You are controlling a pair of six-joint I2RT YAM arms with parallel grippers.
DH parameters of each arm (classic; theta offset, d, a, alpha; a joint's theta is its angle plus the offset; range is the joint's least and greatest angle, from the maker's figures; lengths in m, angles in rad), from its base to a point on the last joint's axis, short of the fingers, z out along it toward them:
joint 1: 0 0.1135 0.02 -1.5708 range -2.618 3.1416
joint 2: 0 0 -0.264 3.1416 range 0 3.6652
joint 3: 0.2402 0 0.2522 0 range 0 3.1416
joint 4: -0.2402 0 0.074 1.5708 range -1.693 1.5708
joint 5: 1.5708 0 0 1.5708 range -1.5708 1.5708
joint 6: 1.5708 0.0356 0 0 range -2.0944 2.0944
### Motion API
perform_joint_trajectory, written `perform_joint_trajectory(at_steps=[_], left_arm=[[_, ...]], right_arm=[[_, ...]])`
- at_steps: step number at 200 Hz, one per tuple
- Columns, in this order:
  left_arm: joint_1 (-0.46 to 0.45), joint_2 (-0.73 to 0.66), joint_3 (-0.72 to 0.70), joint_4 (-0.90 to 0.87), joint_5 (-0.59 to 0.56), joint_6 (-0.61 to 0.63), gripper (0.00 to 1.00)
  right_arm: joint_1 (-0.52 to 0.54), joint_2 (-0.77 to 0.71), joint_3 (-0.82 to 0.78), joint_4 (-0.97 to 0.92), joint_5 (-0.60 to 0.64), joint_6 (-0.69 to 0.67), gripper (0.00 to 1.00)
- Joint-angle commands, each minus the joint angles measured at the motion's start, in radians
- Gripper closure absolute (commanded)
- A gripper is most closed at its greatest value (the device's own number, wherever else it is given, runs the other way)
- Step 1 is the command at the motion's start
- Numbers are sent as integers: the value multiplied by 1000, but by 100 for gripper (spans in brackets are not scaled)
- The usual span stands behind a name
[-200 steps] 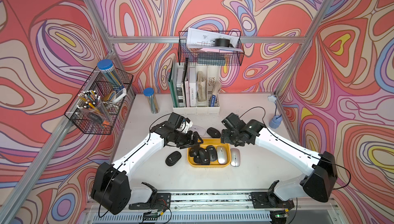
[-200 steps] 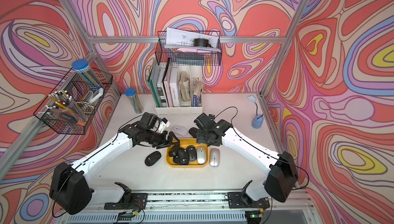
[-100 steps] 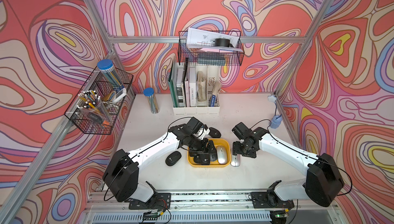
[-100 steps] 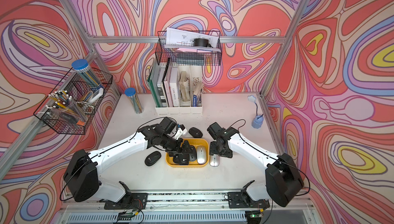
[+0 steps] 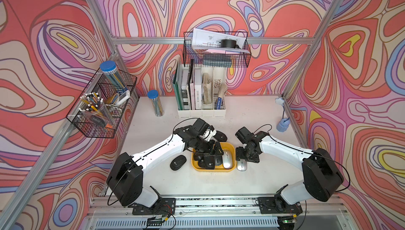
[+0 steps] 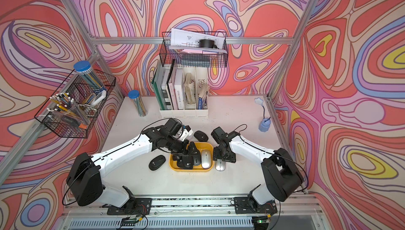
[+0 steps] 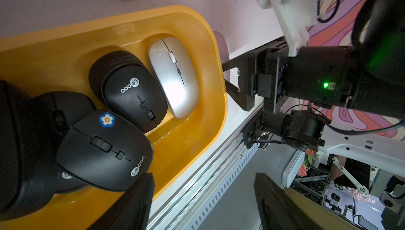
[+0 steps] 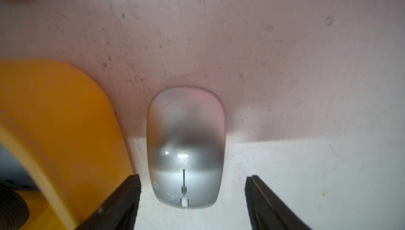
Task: Put the mouse in the storage box
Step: Pick up the mouse from the center of the board.
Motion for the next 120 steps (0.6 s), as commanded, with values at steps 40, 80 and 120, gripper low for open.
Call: perform_joint_trajectory(at_steps=[40,80,120], left_arm=[[-1,3,34,-41,-31,29,22],[-1,10,28,-32,-19,24,22],[-24,46,0,29,30,-6,22]], right_arm=[[-6,73,12,56,-20,-10,22],[-6,96,10,49,-12,1,26],[-6,119,1,44,-4,4,32]])
